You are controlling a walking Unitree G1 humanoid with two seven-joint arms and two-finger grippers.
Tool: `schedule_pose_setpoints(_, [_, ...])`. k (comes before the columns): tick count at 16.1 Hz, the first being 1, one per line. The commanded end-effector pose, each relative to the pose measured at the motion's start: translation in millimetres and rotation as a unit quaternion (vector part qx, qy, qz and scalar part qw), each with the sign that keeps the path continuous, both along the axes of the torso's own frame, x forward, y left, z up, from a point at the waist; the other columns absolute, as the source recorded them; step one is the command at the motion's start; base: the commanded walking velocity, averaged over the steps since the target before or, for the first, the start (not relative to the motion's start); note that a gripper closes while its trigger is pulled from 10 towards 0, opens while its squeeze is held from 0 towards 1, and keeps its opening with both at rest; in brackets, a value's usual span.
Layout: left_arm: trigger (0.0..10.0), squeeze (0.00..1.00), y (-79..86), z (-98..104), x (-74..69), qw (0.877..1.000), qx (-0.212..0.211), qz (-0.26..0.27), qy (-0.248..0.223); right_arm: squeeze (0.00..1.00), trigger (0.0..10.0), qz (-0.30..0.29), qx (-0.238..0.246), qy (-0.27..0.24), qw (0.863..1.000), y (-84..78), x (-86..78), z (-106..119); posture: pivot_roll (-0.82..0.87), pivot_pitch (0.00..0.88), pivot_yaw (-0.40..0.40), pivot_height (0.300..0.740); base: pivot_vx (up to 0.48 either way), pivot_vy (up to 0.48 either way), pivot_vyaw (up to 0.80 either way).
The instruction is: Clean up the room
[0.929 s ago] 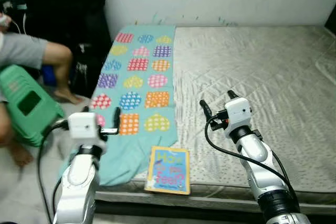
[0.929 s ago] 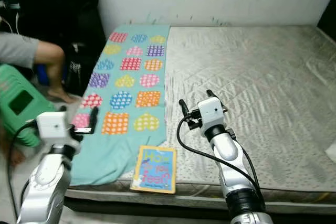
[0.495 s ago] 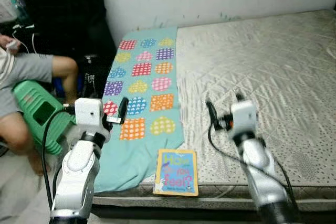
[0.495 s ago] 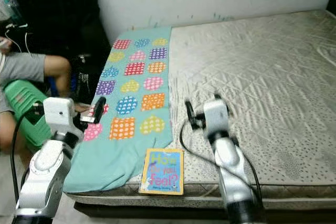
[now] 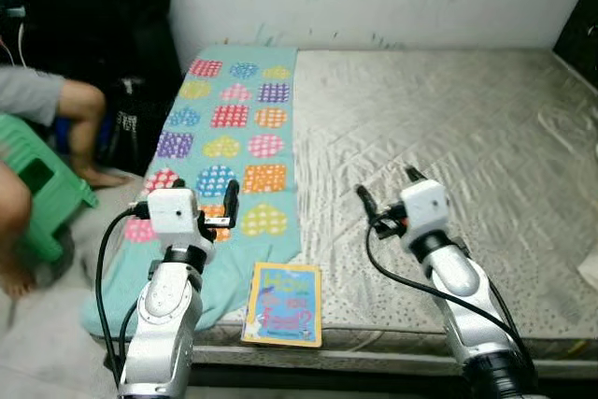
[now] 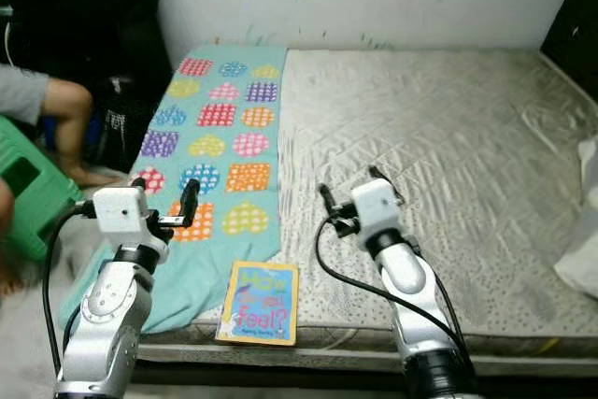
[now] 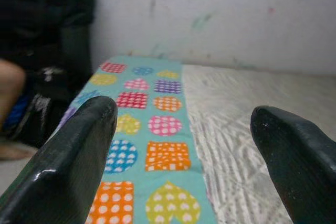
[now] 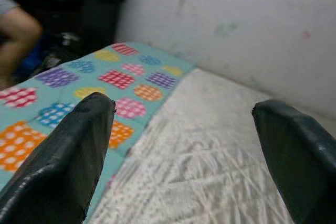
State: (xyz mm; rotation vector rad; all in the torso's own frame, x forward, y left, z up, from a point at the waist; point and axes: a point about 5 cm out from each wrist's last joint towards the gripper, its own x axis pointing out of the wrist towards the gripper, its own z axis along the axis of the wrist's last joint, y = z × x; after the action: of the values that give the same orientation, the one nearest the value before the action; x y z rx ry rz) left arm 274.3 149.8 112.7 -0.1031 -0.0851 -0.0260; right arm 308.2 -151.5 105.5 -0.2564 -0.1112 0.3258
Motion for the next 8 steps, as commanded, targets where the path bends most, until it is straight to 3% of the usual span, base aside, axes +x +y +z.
schedule_pose_setpoints(1, [10.0, 0.00, 3.6, -1.8, -3.3, 1.000, -0.002, 0.021, 0.000, 0.00, 10.0, 0.027, -0.008, 0.015, 0.999, 9.4, 4.4, -0.3, -0.07, 0.000, -0.074, 0.740, 0.000, 0.000, 0.00])
schedule_pose_setpoints(5, [10.0, 0.00, 0.8, -3.1, -9.8, 0.999, -0.006, 0.036, -0.002, 0.00, 10.0, 0.057, -0.023, 0.033, 0.998, 18.5, 3.3, -6.1, -0.04, 0.000, -0.101, 0.740, 0.000, 0.000, 0.00])
schedule_pose_setpoints(8, [10.0, 0.00, -0.4, -3.0, -3.6, 1.000, -0.004, 0.027, -0.001, 0.00, 10.0, 0.053, -0.039, 0.039, 0.997, 17.5, 0.6, -8.6, -0.08, 0.000, -0.104, 0.740, 0.000, 0.000, 0.00])
